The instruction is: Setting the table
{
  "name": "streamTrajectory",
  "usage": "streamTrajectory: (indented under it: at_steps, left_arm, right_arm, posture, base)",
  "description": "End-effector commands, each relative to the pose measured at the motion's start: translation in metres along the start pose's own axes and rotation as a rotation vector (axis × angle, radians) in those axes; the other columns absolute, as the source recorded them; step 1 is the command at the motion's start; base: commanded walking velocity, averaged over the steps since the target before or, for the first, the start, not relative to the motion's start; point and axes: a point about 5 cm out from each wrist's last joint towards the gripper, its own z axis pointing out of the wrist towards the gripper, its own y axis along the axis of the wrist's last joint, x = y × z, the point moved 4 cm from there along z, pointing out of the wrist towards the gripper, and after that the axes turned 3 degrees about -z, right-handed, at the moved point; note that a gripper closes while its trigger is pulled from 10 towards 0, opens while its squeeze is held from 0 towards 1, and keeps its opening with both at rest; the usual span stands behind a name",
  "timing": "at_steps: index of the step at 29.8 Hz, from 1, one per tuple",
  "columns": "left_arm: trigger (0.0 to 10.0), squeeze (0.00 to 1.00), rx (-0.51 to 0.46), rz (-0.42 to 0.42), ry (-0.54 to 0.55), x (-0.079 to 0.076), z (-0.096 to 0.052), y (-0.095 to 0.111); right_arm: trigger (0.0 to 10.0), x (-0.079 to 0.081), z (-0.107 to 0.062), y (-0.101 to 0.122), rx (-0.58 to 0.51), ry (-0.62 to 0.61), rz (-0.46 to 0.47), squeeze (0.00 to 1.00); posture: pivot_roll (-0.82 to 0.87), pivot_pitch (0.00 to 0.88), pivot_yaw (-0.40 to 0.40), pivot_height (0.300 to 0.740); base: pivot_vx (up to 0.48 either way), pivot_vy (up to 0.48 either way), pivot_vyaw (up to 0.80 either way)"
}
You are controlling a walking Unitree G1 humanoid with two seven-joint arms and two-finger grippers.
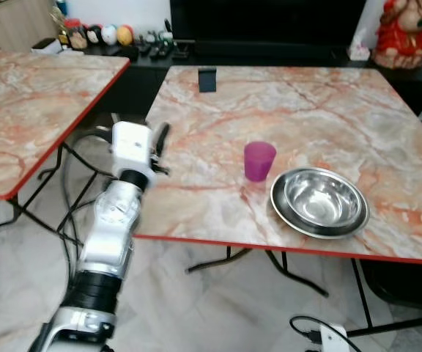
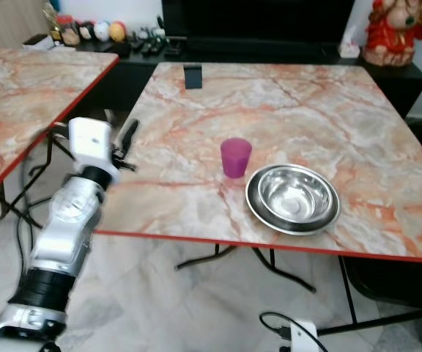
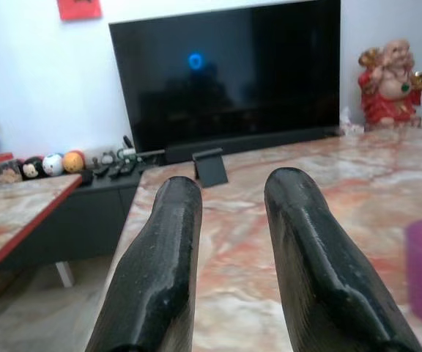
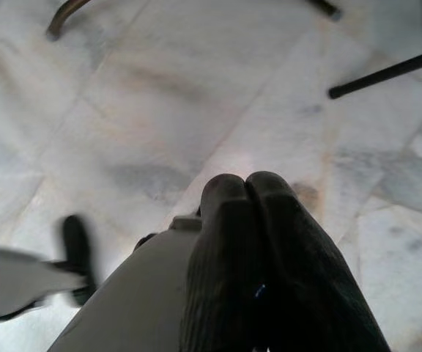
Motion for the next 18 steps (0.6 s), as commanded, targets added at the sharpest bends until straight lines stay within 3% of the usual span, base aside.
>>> streamTrajectory:
  at_steps: [1,18]
  left_arm:
    - [10.0,0.00,0.009,0.019,0.023,0.0111,-0.0018,-0.0013]
    - [10.0,0.00,0.006,0.012,0.020,0.0094,0.0006,0.0005]
  right_arm:
    - [10.0,0.0075,0.0013,0.0014,-0.003,0.016,0.006,0.00]
    - [10.0,0.0084,0.0016,0.0033,-0.010,0.015,0.015,0.00]
  posture:
    - [0.05,0.000,-0.011,0.740]
    - [0.05,0.001,-0.005,0.740]
  base:
    - [0.000,0.319,0.00]
    - [0.000,0.318,0.00]
